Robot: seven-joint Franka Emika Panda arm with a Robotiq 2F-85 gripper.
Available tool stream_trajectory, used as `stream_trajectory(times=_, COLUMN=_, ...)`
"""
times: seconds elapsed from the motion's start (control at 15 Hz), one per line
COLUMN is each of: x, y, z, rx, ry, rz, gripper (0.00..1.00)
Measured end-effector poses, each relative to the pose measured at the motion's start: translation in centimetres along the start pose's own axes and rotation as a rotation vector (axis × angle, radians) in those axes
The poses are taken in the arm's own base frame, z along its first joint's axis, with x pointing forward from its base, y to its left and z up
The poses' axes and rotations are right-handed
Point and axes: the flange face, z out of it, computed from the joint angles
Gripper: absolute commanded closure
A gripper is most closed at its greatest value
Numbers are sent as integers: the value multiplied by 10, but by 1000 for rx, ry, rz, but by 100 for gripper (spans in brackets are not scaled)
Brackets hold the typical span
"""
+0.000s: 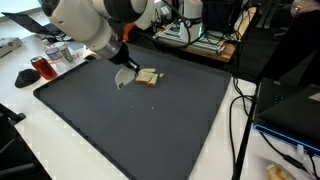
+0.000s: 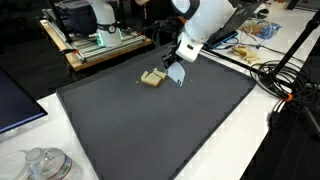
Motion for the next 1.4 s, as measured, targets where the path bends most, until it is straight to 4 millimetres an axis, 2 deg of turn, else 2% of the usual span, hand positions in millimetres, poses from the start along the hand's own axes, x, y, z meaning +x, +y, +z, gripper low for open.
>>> stream_trajectory(times=0.33, x=-4, y=56, z=0, rx=159, ry=-2, rz=-40, gripper=99)
stream_trajectory(times=0.6, x=-16, y=98, z=8, rx=267, ry=15, rz=-65, gripper=99)
stream_trajectory(times=1.13, x=-58, y=165, z=45, rx=490, ry=124, rz=-45, gripper=99)
stream_trajectory(times=1.4, x=-84, y=188, z=66, rx=576, ry=215, rz=1, gripper=99)
